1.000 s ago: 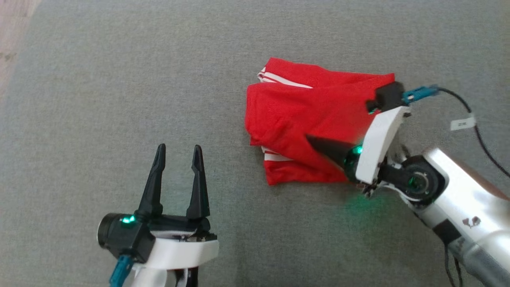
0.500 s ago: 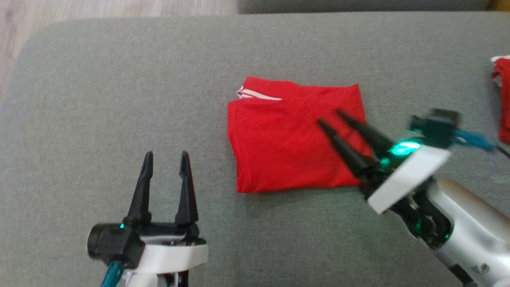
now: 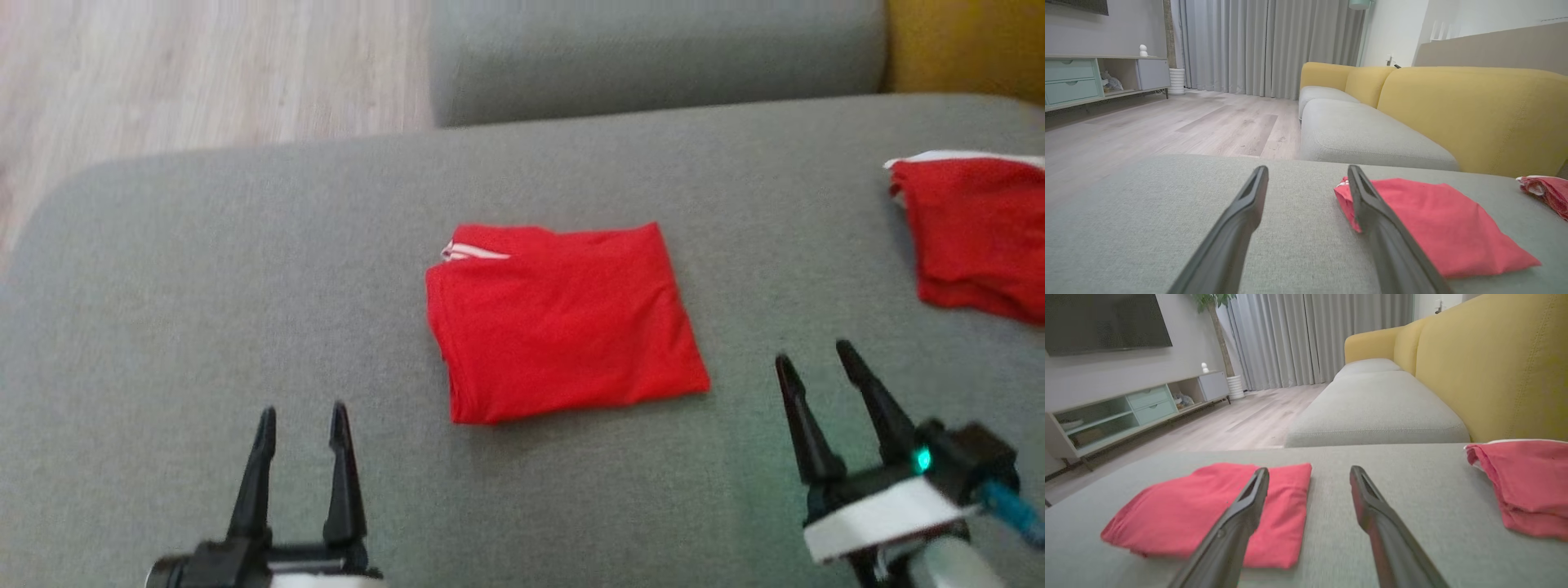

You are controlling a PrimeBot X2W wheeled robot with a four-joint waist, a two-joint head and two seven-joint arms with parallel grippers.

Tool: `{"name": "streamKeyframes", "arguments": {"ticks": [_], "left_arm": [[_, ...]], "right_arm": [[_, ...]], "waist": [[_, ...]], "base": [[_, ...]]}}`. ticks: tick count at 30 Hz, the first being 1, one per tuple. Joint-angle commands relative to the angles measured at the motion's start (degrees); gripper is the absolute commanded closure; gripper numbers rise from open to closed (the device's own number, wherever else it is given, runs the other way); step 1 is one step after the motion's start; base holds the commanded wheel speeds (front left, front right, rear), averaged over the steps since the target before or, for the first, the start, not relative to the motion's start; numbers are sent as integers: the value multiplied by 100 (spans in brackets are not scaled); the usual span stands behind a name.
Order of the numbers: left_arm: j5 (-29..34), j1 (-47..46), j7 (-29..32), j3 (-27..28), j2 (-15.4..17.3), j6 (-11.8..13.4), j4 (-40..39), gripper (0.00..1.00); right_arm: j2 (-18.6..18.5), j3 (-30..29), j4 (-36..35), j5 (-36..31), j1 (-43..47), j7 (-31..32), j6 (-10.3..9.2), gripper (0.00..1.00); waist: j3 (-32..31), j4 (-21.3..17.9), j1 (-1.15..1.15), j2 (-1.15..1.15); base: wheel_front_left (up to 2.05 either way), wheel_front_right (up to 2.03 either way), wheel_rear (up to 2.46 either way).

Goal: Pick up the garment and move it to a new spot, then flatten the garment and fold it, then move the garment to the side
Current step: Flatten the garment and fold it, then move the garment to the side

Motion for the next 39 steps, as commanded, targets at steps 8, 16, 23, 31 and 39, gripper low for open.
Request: {"name": "streamKeyframes", "arguments": {"ticks": [8, 16, 23, 31, 39], "left_arm": [[227, 75, -29, 313, -16, -121, -30, 0], [298, 114, -29, 338, -16, -157, 32, 0], [350, 143, -29, 344, -16, -162, 60, 0], [372, 155, -29, 313, -16, -141, 42, 0], [430, -18, -29, 259, -16, -57, -165, 0]], "right_arm": [[328, -274, -246, -614, 140, -62, 39, 0], [439, -314, -184, -684, 194, -62, 39, 0], [523, -325, -147, -675, 224, -62, 39, 0], [579, -296, -26, -699, 250, -62, 39, 0], [595, -196, 566, -545, -408, -62, 39, 0]], "waist": [[-313, -190, 2, 0], [-352, -217, 2, 0], [-374, -249, 2, 0], [-312, -233, 2, 0], [330, -164, 2, 0]], "base": [[0, 0, 0], [0, 0, 0], [0, 0, 0], [0, 0, 0], [0, 0, 0]]}}
